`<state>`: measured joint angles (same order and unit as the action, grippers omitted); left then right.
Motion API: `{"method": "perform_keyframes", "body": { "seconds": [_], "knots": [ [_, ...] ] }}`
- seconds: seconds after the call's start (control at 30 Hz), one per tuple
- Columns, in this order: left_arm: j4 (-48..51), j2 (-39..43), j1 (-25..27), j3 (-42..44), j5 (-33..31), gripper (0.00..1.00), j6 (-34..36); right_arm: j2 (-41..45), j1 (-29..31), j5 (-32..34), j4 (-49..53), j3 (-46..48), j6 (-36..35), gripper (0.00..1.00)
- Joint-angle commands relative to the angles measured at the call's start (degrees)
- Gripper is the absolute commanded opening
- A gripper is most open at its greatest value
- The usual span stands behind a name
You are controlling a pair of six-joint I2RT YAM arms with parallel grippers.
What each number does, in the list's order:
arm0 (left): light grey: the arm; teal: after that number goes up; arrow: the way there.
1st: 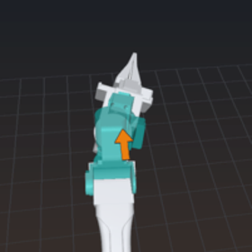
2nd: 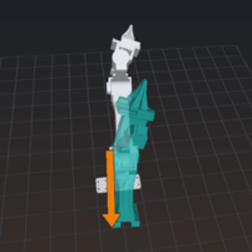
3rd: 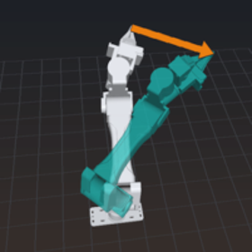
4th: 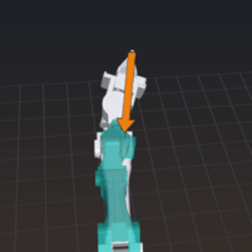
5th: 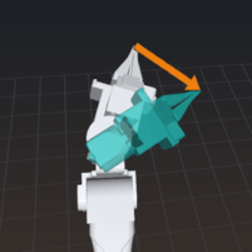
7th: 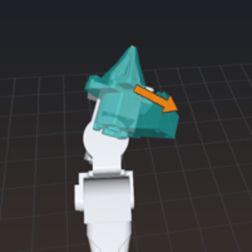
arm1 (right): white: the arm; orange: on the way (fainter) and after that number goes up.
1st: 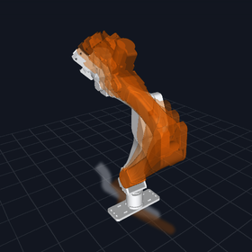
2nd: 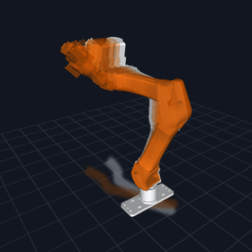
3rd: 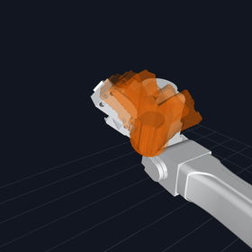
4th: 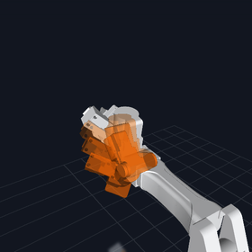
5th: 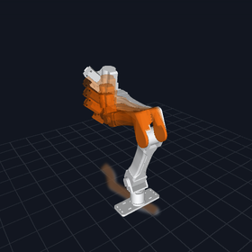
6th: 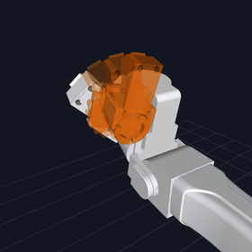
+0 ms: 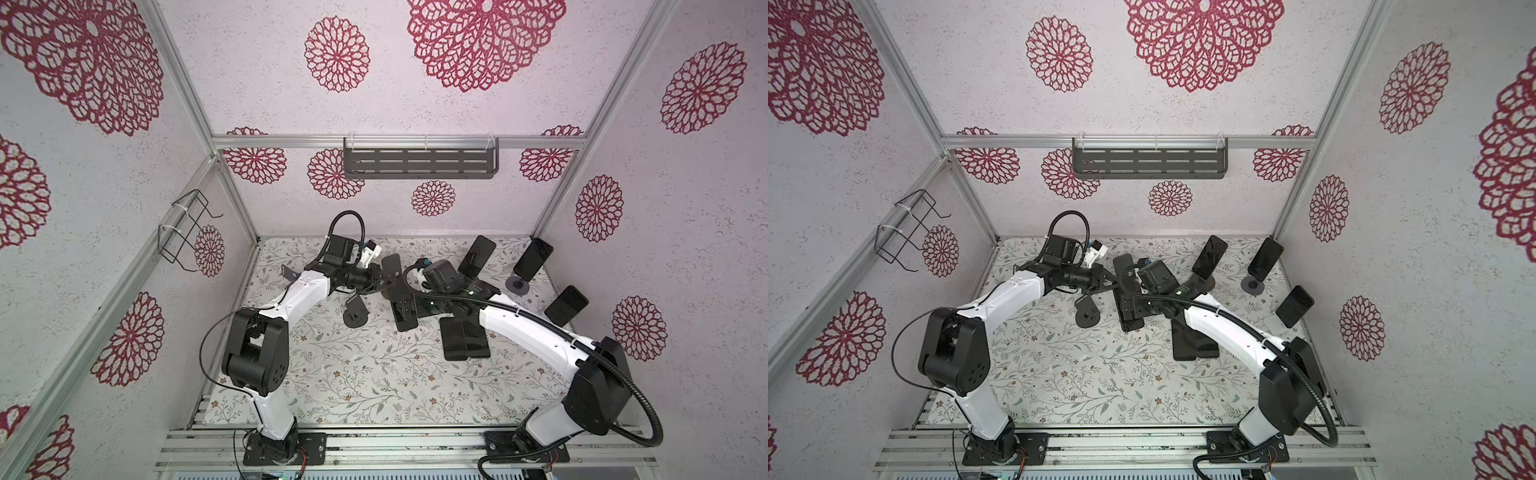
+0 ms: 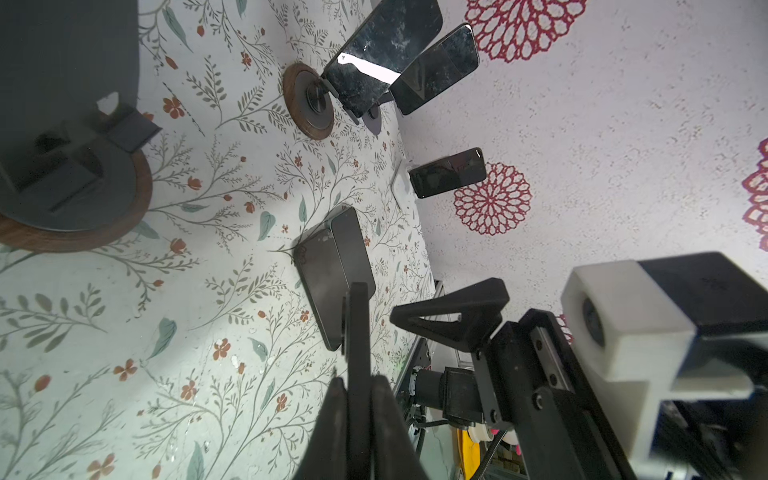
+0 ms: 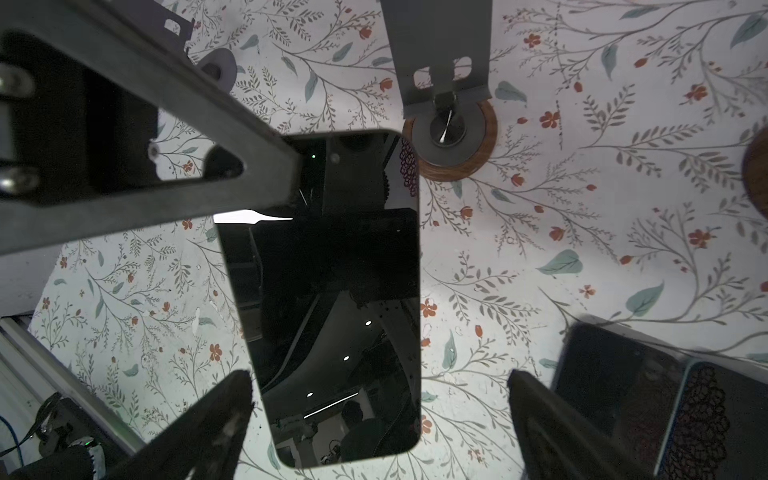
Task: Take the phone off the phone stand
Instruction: 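Grasp the dark phone with the right gripper while the left gripper holds the stand, then carry the dark phone with the right gripper and lower it beside the other phones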
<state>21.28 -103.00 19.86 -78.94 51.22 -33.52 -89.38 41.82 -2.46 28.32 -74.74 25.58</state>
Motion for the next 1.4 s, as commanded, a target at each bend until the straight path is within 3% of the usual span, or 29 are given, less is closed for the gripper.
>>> {"method": "perform_keyframes", "body": {
  "seconds": [0.0, 0.7, 1.03, 1.27, 1.37],
  "knots": [
    [-3.6, 2.6, 0.4, 0.0, 3.2, 0.0, -1.1, -1.2, 0.1, -2.0, -2.8, -2.5, 2.3, 0.99],
    [-3.7, 3.0, 0.4, 0.1, 3.8, 0.0, -1.1, -3.7, 0.3, -3.4, -4.4, -1.2, 2.7, 0.9],
    [-3.8, 2.6, 0.4, 0.2, 3.5, 0.0, -1.1, -2.1, 0.3, -1.6, -4.5, -0.4, 3.6, 0.73],
    [-3.8, 2.6, 0.3, 0.2, 3.2, 0.13, -1.4, -1.8, 0.3, -0.5, -3.1, -0.6, 4.4, 0.63],
    [-3.5, 2.6, 0.1, 0.2, 2.9, 0.24, -1.2, -1.8, 0.1, 0.5, -1.3, -0.8, 5.1, 0.59]
  ]
}}
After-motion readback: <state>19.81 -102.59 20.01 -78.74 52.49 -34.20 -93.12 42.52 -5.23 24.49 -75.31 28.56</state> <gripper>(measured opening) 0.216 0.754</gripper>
